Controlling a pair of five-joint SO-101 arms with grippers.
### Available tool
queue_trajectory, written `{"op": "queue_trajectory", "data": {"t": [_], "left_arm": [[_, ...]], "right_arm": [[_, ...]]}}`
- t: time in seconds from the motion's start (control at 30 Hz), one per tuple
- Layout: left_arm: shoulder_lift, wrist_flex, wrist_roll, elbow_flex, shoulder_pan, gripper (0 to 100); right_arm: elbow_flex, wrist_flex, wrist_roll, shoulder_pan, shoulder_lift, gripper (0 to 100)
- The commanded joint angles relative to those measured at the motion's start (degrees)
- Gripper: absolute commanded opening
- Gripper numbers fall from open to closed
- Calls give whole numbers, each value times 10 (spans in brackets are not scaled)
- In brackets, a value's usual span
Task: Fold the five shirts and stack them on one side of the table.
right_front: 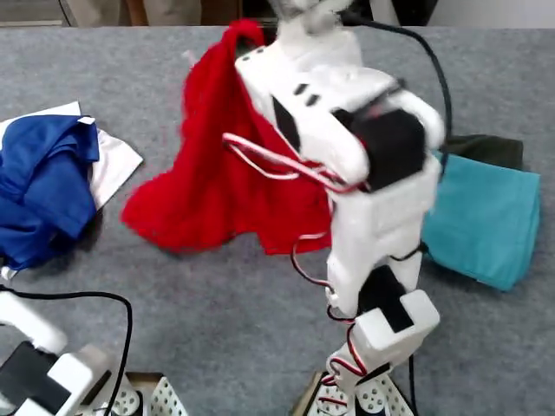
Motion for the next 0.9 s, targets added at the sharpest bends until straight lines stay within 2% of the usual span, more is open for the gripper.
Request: {"op": "queue_trajectory", "data": {"t": [0.0,0.17,0.33,0.47,0.53,0.67,0.87], "left_arm": [[-22,9,1,-31,45,217],[-22,40,5,-91,128,221],[-22,47,88,-167,200,222],[-22,99,136,-244,214,222],[-22,118,166,-270,207,222],[-22,127,219,-294,143,222],[-22,128,223,-298,7,222]], "right_arm": [[-36,-33,5,3,-32,5],[-36,-27,26,3,-30,5],[-34,-27,30,3,-29,5],[-4,-31,30,-15,-30,5],[29,-55,30,-47,-27,5],[55,-127,68,-131,-20,5],[52,-183,128,-266,-21,5]]}}
